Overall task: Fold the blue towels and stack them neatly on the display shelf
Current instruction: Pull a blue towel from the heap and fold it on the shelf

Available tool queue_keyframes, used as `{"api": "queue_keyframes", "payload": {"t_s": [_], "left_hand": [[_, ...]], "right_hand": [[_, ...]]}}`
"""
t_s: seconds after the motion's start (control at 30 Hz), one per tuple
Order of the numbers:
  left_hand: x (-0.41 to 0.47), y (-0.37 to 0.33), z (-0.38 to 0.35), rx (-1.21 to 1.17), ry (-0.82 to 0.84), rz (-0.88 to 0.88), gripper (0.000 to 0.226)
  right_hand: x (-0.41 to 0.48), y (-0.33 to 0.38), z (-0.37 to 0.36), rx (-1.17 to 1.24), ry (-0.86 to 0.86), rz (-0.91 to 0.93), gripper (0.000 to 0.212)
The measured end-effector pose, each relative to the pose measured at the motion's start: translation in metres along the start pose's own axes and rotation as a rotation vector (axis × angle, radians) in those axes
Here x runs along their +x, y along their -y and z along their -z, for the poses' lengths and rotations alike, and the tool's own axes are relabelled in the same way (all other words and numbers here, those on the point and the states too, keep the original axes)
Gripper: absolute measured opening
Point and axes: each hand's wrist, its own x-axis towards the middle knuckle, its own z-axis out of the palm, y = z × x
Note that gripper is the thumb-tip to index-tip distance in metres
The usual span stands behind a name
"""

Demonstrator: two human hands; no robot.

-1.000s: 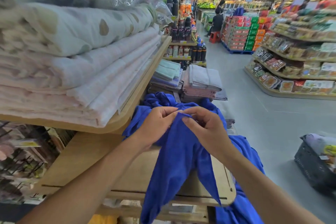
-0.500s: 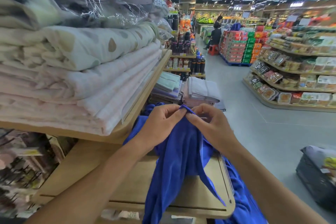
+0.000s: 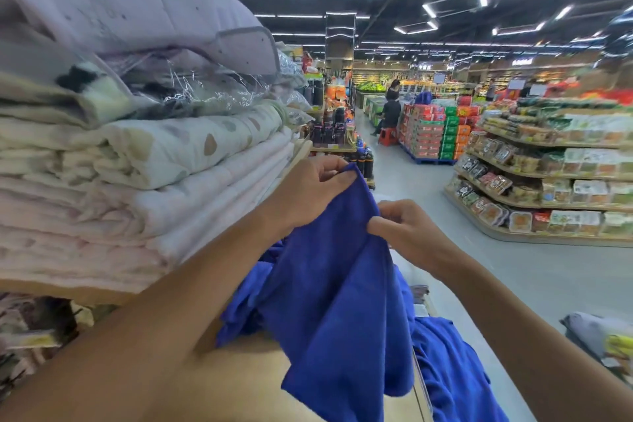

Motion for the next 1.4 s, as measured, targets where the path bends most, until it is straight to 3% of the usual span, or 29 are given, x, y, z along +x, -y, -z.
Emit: {"api": "queue_keyframes", "payload": {"t_s": [0.17,0.23,0.33,0.43,0.6,0.8,1.03,1.3,1.4], "left_hand": [[0.008,-0.013,0.000,0.061,0.077,-0.043,0.016],[0.012,-0.017,0.001,0.069,0.106,-0.037,0.016],[0.015,-0.017,-0.003,0.111,0.187,-0.057,0.015],[0.019,-0.014,-0.006,0.162,0.205,-0.090,0.015],[0.030,-0.007,-0.001,0.166,0.074,-0.104,0.016],[0.036,0.002,-0.002,0.134,-0.030,-0.094,0.019],[0.045,0.001,0.011,0.122,-0.234,-0.120,0.016],[0.047,0.000,0.027,0.080,-0.361,-0.102,0.015],[0.047,0.000,0.034,0.030,-0.419,-0.084,0.018]], "right_hand": [[-0.002,0.011,0.007,-0.147,-0.023,-0.017,0.021],[-0.002,0.013,0.011,-0.181,-0.034,-0.039,0.024],[0.003,0.008,0.014,-0.241,-0.085,-0.040,0.047],[0.005,0.007,0.016,-0.256,-0.117,-0.021,0.040],[0.005,0.005,0.028,-0.261,-0.062,-0.048,0.024],[0.003,-0.010,0.037,-0.270,0.082,-0.159,0.037],[-0.020,-0.031,0.047,-0.237,0.288,-0.340,0.020],[-0.045,-0.059,0.081,-0.004,0.261,-0.333,0.041],[-0.050,-0.077,0.098,0.071,0.224,-0.322,0.037]]}}
